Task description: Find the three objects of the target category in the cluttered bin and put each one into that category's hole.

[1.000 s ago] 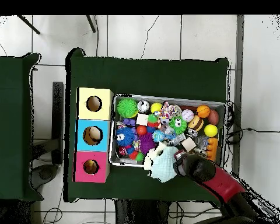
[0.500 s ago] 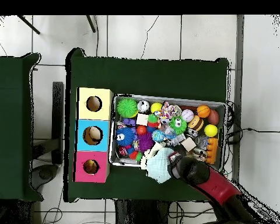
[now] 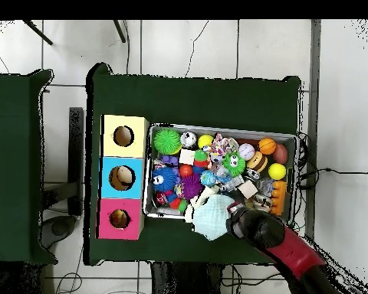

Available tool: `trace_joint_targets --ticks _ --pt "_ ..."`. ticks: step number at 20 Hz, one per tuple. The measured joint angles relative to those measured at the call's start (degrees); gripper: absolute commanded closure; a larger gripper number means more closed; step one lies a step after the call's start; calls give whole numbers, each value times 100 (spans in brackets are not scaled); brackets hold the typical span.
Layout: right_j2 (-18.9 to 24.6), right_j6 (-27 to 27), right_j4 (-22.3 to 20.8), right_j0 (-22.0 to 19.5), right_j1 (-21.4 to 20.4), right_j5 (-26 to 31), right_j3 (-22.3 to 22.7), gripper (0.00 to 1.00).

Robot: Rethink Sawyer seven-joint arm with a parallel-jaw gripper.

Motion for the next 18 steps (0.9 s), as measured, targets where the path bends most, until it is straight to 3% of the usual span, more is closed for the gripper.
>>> trace_joint_targets --ticks 4,11,18 --pt "1 0 -42 -195 -14 24 -51 100" --pt "-11 0 -495 -678 -5 384 -533 100" --pt "-11 0 -728 -891 -79 816 -839 100"
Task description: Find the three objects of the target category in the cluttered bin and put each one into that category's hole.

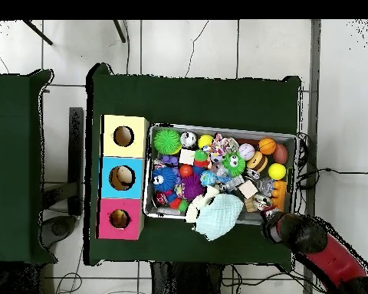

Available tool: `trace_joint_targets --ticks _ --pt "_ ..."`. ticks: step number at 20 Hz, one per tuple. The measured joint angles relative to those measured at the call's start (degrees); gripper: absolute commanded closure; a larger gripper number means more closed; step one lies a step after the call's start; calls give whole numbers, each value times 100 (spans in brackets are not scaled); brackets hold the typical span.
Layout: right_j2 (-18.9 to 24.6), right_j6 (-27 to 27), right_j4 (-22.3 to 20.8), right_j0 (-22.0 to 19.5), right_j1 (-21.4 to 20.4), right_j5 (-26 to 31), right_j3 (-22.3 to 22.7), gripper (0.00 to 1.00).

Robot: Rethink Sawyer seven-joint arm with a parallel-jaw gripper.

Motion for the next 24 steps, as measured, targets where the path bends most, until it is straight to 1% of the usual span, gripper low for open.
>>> trace_joint_targets --ticks 8,10,14,19,24 --pt "2 0 -22 -12 -294 540 -60 100" --pt "0 0 -24 -11 -409 760 -61 100" --pt "0 0 -25 5 -518 968 -61 100" --pt "-1 0 -22 82 -628 1068 -60 100" --pt "0 0 -1 257 -664 1068 -56 100"
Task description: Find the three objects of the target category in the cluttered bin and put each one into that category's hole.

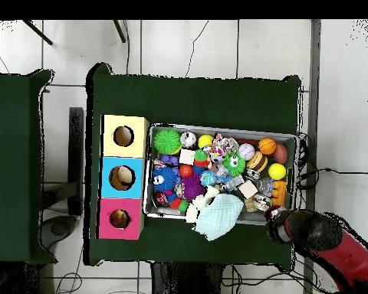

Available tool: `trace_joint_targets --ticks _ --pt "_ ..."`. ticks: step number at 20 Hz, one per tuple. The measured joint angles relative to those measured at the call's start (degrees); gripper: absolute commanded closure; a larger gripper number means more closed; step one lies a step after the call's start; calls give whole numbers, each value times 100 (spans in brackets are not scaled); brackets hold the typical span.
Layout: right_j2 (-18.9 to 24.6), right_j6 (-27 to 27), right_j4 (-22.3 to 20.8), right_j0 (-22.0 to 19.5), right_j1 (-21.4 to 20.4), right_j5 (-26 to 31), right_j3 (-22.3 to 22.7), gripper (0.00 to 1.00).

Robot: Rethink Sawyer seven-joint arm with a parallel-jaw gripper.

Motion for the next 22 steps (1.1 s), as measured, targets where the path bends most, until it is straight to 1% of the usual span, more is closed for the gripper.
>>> trace_joint_targets --ticks 12,13,16,22 --pt "1 0 381 580 -21 0 54 100" --pt "1 0 458 669 -58 -1 89 100" --pt "0 0 545 764 -148 -1 163 100" --pt "-2 0 819 1010 -477 1 527 100"
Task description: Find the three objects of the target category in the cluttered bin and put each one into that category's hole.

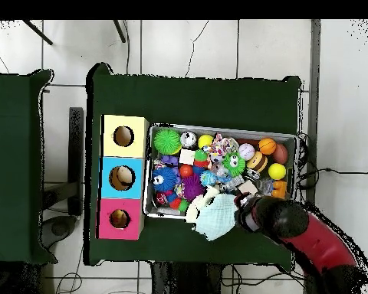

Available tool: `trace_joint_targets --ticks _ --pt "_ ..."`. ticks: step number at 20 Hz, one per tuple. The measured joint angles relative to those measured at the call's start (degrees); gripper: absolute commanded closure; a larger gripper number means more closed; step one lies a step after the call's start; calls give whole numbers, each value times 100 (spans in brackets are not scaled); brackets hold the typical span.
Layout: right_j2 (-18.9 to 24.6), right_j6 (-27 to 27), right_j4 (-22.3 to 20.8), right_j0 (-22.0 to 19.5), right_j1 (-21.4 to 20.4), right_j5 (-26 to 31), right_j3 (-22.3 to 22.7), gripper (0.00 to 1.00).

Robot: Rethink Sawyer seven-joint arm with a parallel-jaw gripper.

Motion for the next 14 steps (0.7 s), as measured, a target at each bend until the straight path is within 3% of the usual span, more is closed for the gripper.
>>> trace_joint_targets --ticks 14 --pt "-103 0 318 485 -147 -2 283 100"
